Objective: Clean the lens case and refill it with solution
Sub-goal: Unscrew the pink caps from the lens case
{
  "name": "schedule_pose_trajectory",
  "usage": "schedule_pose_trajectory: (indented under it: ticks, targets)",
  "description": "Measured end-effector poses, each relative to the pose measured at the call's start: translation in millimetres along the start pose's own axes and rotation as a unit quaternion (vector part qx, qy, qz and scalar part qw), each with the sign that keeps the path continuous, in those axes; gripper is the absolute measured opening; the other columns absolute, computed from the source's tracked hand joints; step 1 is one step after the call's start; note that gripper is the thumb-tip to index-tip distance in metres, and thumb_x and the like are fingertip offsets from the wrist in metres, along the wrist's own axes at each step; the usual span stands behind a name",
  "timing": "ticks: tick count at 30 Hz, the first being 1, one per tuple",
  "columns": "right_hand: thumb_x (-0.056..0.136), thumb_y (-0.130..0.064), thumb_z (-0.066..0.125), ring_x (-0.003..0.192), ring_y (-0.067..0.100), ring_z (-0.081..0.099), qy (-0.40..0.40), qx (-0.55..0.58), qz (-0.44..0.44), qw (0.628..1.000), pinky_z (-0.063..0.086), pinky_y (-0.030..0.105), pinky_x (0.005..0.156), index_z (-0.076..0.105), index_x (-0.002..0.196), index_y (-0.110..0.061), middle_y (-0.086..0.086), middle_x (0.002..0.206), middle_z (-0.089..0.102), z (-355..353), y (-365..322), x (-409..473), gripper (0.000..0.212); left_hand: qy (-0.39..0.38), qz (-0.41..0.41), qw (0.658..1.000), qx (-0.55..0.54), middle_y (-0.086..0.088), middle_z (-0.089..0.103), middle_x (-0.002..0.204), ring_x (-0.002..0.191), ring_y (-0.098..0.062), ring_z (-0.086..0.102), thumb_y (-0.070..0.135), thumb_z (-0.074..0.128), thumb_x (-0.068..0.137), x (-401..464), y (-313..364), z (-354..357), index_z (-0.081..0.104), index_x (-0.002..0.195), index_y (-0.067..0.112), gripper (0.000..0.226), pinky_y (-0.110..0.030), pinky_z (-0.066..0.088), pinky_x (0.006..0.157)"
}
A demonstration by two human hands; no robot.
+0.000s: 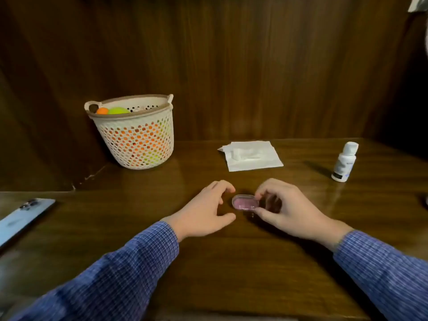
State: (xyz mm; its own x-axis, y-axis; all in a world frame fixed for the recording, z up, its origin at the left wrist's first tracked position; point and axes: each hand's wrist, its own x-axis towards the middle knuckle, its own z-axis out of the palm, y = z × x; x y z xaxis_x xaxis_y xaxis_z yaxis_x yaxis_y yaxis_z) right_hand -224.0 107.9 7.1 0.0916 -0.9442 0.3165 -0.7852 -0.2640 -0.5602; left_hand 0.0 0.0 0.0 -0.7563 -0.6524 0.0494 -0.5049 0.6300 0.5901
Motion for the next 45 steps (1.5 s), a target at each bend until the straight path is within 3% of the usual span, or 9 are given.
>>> schedule_pose_trajectory:
  ticks: [4, 7, 13, 20, 29, 39, 42, 45]
  targets:
    - [0.083, -0.058, 0.066, 0.102, -0.003, 0.058, -0.032, -0.085, -0.029, 0.995, 0.056, 0.018, 0.08, 0.065, 0.107, -0.043, -0.028, 0.115, 0.052, 11, 13, 16, 0.029, -0.004, 0.03, 0.999, 0.011, 0.028, 0.048, 0.13, 0.099, 0.003, 0.057, 0.045, 0.07, 0.087, 19, -3, 3, 0.034, 0.135, 0.053, 0.06, -0.013, 0.051, 0.074]
    - [0.087, -0.059, 0.06, 0.097, 0.0, 0.06, -0.037, -0.106, -0.067, 0.991, 0.057, 0.021, 0.076, 0.07, 0.109, -0.039, -0.026, 0.115, 0.053, 12, 20, 23, 0.032, 0.019, 0.047, 0.998, -0.02, 0.028, 0.056, 0.123, 0.103, 0.005, 0.055, 0.043, 0.071, 0.088, 26, -9, 9, 0.036, 0.134, 0.053, 0.058, -0.019, 0.052, 0.085]
    - [0.091, -0.057, 0.055, 0.089, 0.005, 0.064, -0.042, -0.149, -0.104, 0.982, 0.057, 0.023, 0.071, 0.077, 0.111, -0.031, -0.018, 0.116, 0.061, 10, 17, 30, 0.039, 0.058, 0.057, 0.995, -0.063, 0.023, 0.064, 0.108, 0.093, 0.002, 0.06, 0.038, 0.076, 0.087, 30, -16, 14, 0.047, 0.126, 0.044, 0.049, -0.013, 0.049, 0.068]
    - [0.099, -0.044, 0.05, 0.083, 0.009, 0.071, -0.017, -0.207, -0.137, 0.969, 0.059, 0.031, 0.068, 0.079, 0.11, -0.025, -0.01, 0.1, 0.077, 11, 4, 28, 0.036, 0.084, 0.031, 0.985, -0.144, 0.019, 0.072, 0.098, 0.082, -0.006, 0.066, 0.029, 0.084, 0.081, 29, -14, 14, 0.054, 0.116, 0.035, 0.046, -0.014, 0.052, 0.07]
    - [0.099, -0.033, 0.053, 0.068, 0.017, 0.066, 0.021, -0.242, -0.156, 0.957, 0.054, 0.036, 0.061, 0.078, 0.094, -0.014, -0.001, 0.083, 0.075, 23, -1, 24, 0.031, 0.076, 0.014, 0.979, -0.188, 0.013, 0.076, 0.094, 0.067, -0.002, 0.061, 0.022, 0.089, 0.076, 33, -14, 11, 0.056, 0.109, 0.031, 0.047, -0.015, 0.053, 0.064]
    - [0.097, -0.036, 0.059, 0.066, 0.013, 0.065, 0.041, -0.221, -0.178, 0.958, 0.054, 0.033, 0.058, 0.079, 0.094, -0.017, -0.004, 0.081, 0.074, 24, 3, 28, 0.028, 0.054, 0.008, 0.979, -0.196, 0.01, 0.078, 0.094, 0.067, -0.004, 0.06, 0.017, 0.089, 0.075, 34, -15, 7, 0.055, 0.112, 0.028, 0.051, -0.016, 0.054, 0.065]
    - [0.096, -0.043, 0.059, 0.076, 0.007, 0.067, 0.016, -0.151, -0.158, 0.976, 0.057, 0.025, 0.065, 0.08, 0.105, -0.024, -0.009, 0.091, 0.075, 15, 7, 31, 0.029, 0.039, 0.007, 0.983, -0.178, 0.012, 0.076, 0.098, 0.082, -0.012, 0.069, 0.019, 0.09, 0.074, 33, -16, 5, 0.053, 0.119, 0.03, 0.06, -0.02, 0.057, 0.072]
    - [0.097, -0.044, 0.059, 0.084, -0.001, 0.068, 0.037, -0.079, -0.121, 0.989, 0.056, 0.014, 0.071, 0.076, 0.113, -0.025, -0.014, 0.098, 0.076, 7, 17, 34, 0.031, 0.032, 0.007, 0.987, -0.155, 0.016, 0.074, 0.102, 0.087, -0.007, 0.067, 0.023, 0.091, 0.072, 33, -17, 6, 0.052, 0.125, 0.032, 0.067, -0.017, 0.053, 0.074]
